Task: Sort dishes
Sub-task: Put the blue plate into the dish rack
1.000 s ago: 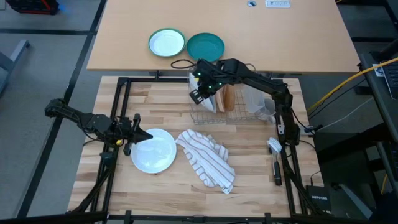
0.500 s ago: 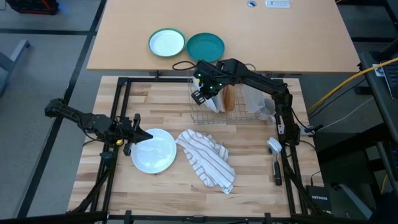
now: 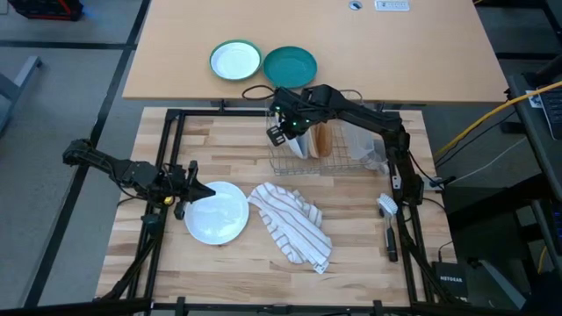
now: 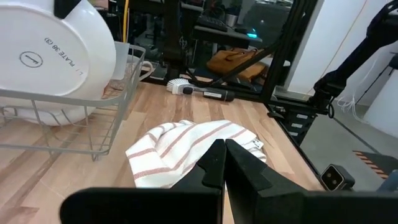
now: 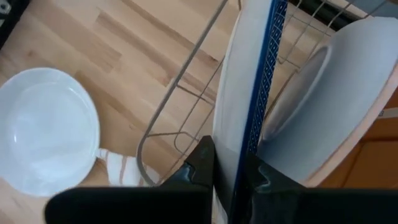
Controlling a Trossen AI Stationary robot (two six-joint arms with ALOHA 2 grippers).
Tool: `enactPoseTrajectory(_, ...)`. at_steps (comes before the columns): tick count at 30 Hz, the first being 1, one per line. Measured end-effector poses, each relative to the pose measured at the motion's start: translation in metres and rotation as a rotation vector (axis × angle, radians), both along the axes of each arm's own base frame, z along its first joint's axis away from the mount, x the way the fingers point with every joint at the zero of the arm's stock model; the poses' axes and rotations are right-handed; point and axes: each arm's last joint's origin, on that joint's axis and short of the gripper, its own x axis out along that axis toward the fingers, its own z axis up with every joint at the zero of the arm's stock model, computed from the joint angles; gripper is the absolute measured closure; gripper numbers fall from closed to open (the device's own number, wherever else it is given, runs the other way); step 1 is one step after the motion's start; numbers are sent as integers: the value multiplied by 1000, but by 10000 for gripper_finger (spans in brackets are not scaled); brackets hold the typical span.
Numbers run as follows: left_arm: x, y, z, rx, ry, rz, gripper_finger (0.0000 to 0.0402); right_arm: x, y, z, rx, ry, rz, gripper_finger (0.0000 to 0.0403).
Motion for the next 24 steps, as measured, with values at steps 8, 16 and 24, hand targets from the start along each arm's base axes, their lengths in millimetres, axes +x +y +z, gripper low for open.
enactPoseTrajectory(8, 0, 0, 0, -3, 3, 1, 402, 14, -6, -21, -24, 49, -12, 356)
enactPoseTrajectory(16, 0, 0, -1, -1, 6, 1, 401, 27, -11, -44, -35, 108, 69, 300)
enactPoseTrajectory(24, 0, 0, -1, -1, 7, 0, 402, 29, -12, -51, -66, 146, 160, 266)
